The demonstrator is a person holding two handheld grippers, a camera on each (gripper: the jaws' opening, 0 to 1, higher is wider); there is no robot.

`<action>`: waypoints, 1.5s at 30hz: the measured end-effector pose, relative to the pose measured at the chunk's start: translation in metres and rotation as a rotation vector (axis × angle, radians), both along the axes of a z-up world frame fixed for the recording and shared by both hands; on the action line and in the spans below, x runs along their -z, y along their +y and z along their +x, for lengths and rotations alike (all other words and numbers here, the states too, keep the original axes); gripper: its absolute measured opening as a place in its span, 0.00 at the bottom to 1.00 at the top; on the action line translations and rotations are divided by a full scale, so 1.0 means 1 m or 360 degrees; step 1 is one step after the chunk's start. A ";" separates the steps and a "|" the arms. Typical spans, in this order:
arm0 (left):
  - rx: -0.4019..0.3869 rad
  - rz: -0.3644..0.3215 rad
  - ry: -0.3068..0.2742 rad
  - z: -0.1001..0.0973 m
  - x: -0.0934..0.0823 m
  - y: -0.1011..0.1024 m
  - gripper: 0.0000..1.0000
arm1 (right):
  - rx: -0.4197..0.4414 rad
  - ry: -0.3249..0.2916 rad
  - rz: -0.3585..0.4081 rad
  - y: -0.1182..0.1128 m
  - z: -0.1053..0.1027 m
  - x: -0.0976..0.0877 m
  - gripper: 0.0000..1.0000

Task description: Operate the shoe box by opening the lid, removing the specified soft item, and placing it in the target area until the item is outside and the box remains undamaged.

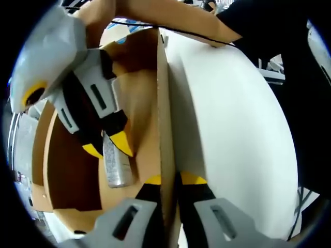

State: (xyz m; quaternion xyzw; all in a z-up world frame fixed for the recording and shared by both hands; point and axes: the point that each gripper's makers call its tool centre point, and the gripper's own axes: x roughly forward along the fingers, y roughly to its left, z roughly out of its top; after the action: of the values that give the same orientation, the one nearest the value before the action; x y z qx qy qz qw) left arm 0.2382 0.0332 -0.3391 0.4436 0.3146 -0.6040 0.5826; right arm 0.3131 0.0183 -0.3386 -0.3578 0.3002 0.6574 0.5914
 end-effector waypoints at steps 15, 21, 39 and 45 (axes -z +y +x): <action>0.0016 -0.0042 0.0046 -0.004 0.001 0.001 0.03 | 0.0240 -0.0006 -0.0063 -0.001 -0.006 0.002 0.21; 0.0017 -0.0039 0.0037 -0.006 0.001 0.002 0.03 | 0.0369 -0.0049 -0.0138 -0.002 -0.010 0.002 0.21; 0.0028 -0.0047 0.0032 -0.007 0.002 0.002 0.03 | 0.0490 -0.0417 -0.0223 -0.044 -0.001 -0.077 0.21; 0.0027 -0.0047 0.0032 -0.007 0.002 0.001 0.03 | 0.0554 -0.0460 -0.0224 -0.072 0.001 -0.097 0.21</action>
State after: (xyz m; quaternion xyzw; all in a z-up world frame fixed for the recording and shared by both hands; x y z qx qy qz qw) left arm 0.2314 0.0345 -0.3411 0.4316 0.3077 -0.6179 0.5807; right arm 0.3138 -0.0542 -0.2421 -0.4315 0.3147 0.4648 0.7062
